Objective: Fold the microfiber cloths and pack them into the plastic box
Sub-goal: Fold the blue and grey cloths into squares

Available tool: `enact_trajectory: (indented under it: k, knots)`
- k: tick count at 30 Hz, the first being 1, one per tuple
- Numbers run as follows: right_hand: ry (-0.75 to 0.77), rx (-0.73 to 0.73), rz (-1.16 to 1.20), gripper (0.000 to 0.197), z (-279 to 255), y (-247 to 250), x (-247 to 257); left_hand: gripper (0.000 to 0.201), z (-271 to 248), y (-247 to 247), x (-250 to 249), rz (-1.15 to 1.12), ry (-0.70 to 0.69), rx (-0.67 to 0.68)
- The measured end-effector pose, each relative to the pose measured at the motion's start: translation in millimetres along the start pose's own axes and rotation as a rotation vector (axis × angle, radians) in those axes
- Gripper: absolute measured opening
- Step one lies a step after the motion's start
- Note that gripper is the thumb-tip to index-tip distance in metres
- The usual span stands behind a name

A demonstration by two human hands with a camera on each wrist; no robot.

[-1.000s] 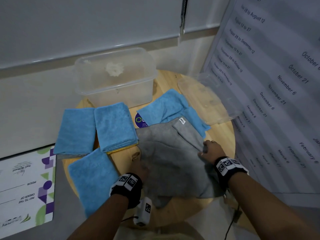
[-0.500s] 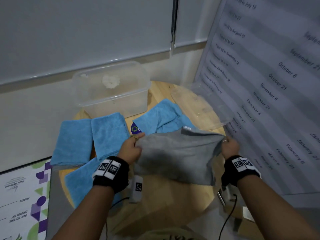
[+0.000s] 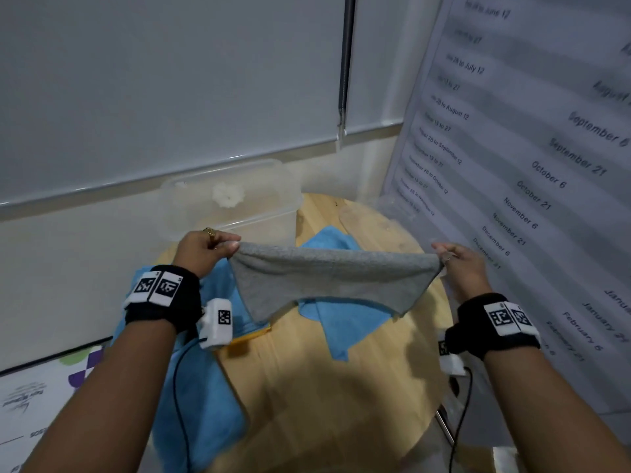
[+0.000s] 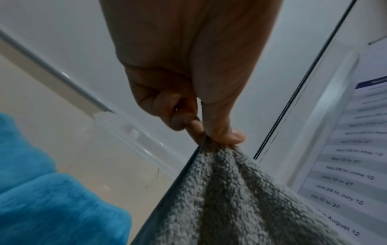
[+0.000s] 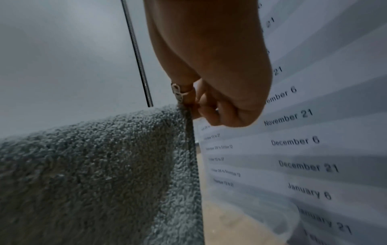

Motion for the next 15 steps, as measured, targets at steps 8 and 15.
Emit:
enact_trajectory:
  k: [8, 15]
  knots:
    - [-0.138, 0.043, 0.090, 0.015, -1, 8, 3, 0.015, 5, -9, -7, 0.096, 0.113, 0.211]
    - [0.041, -0.051, 0.194, 0.017, 4, 11, 49, 0.014, 34, -21, -54, -0.225, 0.062, 0.006]
Point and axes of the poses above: each hand's wrist, its own z-axis towards the middle knuckle, its own y-axis out of the back of the hand, x = y × z, the point moved 5 cm from there along z, towards the middle knuckle, and after that the axes turned 11 degrees about z, right-handed, at the moved point
